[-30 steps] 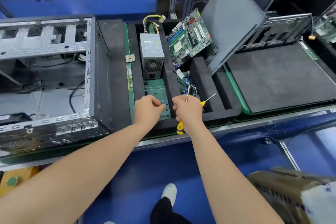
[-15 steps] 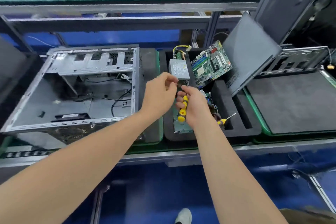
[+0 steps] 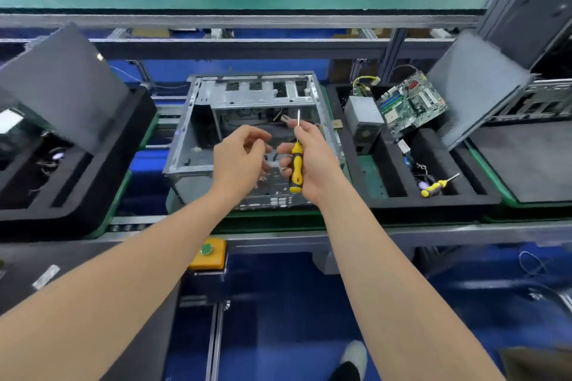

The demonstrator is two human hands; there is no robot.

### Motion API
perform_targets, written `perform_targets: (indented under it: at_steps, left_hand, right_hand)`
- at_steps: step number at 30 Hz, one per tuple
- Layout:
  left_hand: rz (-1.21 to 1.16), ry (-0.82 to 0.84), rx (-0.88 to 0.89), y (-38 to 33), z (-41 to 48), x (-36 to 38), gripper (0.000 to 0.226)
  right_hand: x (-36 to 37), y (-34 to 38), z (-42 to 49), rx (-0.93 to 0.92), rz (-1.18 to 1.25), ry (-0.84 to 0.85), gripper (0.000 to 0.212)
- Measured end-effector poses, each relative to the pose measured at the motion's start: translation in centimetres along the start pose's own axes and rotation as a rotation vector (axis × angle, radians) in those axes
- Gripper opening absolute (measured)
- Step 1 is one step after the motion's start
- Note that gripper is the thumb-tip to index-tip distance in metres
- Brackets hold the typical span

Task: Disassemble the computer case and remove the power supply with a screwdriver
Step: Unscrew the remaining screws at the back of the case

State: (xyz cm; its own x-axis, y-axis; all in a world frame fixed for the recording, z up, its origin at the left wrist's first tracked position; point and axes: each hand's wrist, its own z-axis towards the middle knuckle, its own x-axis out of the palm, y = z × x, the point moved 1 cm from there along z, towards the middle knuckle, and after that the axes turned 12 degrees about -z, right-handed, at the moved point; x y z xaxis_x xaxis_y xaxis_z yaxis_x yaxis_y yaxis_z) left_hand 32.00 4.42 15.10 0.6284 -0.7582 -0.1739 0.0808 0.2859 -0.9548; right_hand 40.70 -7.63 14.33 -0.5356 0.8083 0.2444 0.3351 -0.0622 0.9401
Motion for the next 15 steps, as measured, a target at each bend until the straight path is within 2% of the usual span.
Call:
perform_targets:
  at_steps: [4,7,11,15]
  left_hand:
    - [-0.078,-0.033,-0.060,3.3,-3.1,-5.4,0.025]
    - [-0.128,-0.092,-0.183,6.2,-4.7,-8.0,0.027]
    - [-0.051,-0.101,-0.384,9.4,-5.2,-9.1,0.013]
    - [-0.008,0.012,-0.417,10.8,-5.0,-8.3,0.038]
  right_hand:
    - [4.5,-3.2,-2.2,0.027,-0.072,0.020,0.021]
    - [6.8,-5.5,-3.5,0.056,-0.065,0.028,0.019]
    - [8.0,-8.4,-4.9,0.102,-0.077,0.006,0.024]
    - [7.6,-10.6,-6.0,0.160,-0.118,-0.051,0.028]
